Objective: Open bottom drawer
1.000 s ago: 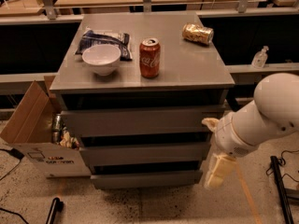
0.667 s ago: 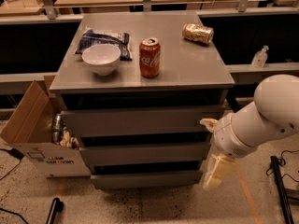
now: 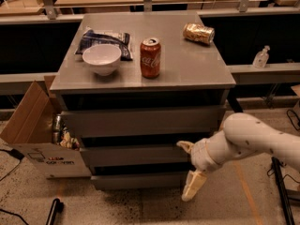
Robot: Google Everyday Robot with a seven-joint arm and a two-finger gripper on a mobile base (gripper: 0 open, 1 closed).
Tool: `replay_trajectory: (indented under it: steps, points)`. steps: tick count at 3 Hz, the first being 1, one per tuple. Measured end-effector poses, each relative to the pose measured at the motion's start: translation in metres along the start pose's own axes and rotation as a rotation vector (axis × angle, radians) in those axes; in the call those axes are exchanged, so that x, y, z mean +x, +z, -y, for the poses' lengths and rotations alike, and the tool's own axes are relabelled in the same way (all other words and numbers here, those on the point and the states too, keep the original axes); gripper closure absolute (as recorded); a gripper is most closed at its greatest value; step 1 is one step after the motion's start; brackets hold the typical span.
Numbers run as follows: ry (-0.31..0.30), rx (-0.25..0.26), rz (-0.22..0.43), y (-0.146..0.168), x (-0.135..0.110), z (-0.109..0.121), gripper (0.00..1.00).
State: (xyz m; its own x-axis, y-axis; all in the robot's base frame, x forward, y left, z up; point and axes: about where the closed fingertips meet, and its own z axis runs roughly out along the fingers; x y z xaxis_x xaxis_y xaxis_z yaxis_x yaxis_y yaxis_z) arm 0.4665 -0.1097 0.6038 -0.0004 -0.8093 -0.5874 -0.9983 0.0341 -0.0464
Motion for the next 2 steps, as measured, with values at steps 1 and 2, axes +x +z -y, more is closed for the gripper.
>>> replay_trajectory:
  steps: [1, 2]
  points:
    - [0.033, -0.059, 0.029, 0.0312, 0.0174, -0.0122, 0.00]
    - [0.030, -0.055, 0.029, 0.0334, 0.0184, -0.0113, 0.00]
